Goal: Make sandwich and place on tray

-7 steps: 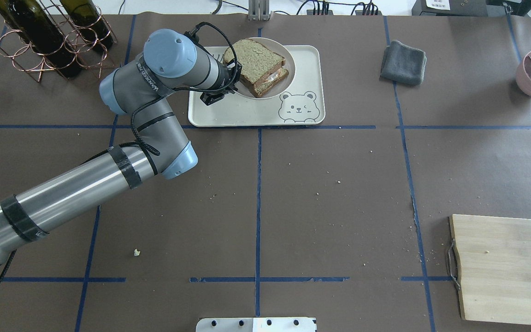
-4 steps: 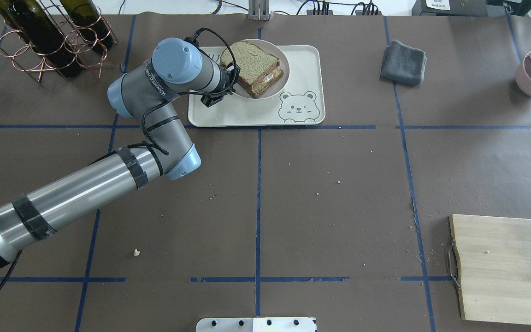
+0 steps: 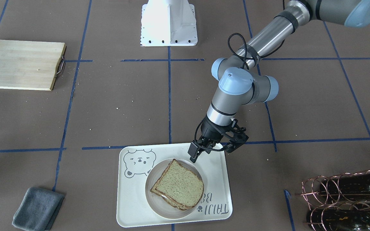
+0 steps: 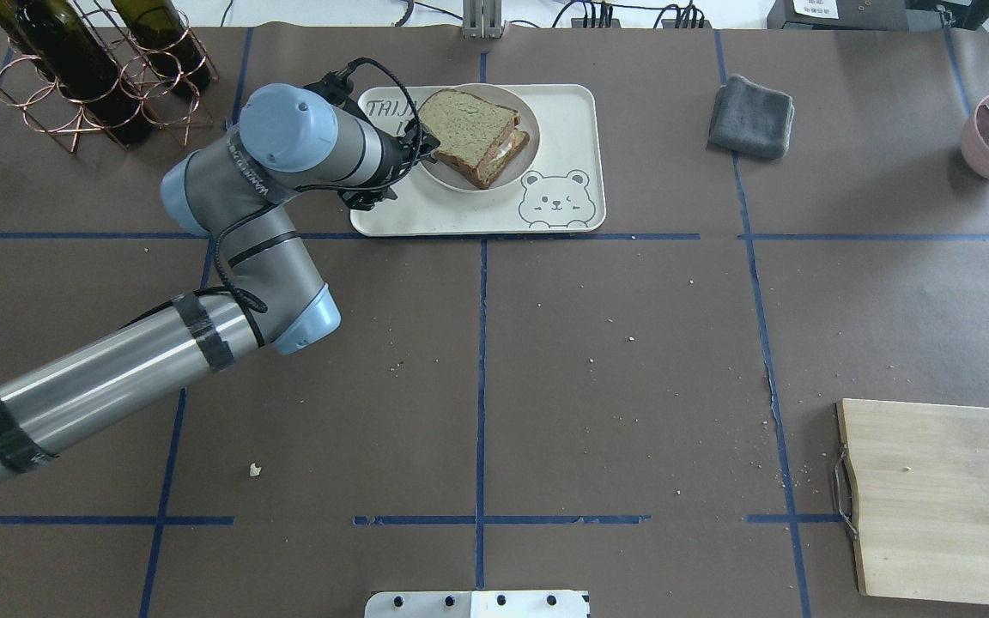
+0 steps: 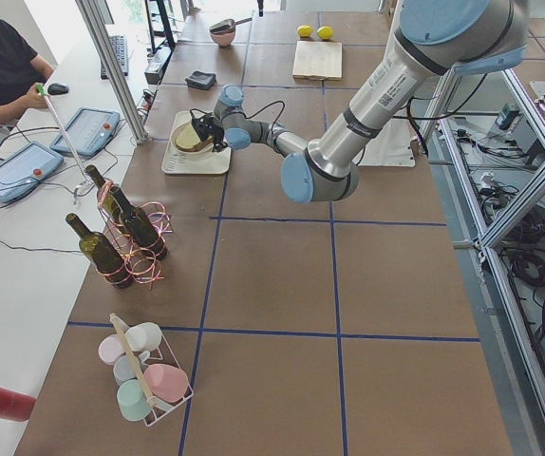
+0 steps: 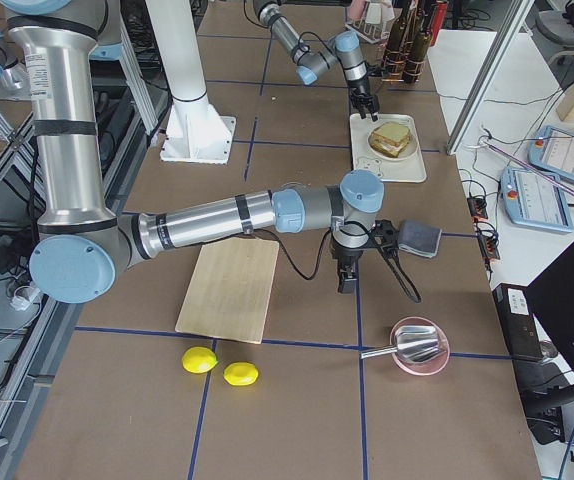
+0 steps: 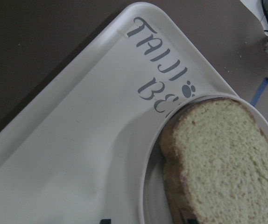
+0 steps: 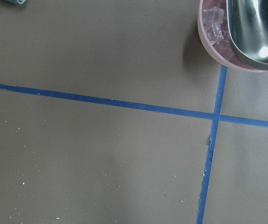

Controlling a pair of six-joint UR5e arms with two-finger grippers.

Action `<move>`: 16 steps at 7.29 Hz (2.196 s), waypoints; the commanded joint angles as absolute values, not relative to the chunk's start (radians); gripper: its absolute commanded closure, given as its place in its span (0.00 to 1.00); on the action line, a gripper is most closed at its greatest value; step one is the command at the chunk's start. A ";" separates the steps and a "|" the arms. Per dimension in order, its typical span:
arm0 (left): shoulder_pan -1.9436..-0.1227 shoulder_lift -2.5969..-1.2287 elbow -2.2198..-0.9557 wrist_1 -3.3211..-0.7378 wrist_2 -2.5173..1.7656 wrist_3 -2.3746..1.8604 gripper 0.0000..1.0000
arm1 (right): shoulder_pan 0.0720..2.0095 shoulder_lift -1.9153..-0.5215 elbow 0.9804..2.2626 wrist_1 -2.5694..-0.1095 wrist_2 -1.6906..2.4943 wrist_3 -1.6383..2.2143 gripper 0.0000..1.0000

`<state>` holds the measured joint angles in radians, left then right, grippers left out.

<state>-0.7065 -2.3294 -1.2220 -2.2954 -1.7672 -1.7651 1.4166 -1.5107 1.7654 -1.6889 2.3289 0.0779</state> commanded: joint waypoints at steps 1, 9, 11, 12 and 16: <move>-0.710 -2.159 -1.426 -2.276 -1.761 -1.559 0.00 | 1.425 -1.511 1.764 -1.689 2.329 0.077 0.00; -1.084 -1.826 -1.856 -1.851 -2.013 -0.637 0.00 | 1.442 -1.531 1.759 -1.690 2.332 0.075 0.00; -1.072 -1.850 -1.779 -1.879 -1.978 -0.659 0.00 | 1.448 -1.532 1.759 -1.689 2.332 0.075 0.00; -1.074 -1.853 -1.725 -1.966 -1.971 -0.658 0.00 | 1.450 -1.532 1.761 -1.689 2.332 0.075 0.00; -1.126 -1.700 -1.704 -1.985 -1.982 -0.544 0.00 | 1.457 -1.542 1.759 -1.689 2.330 0.071 0.00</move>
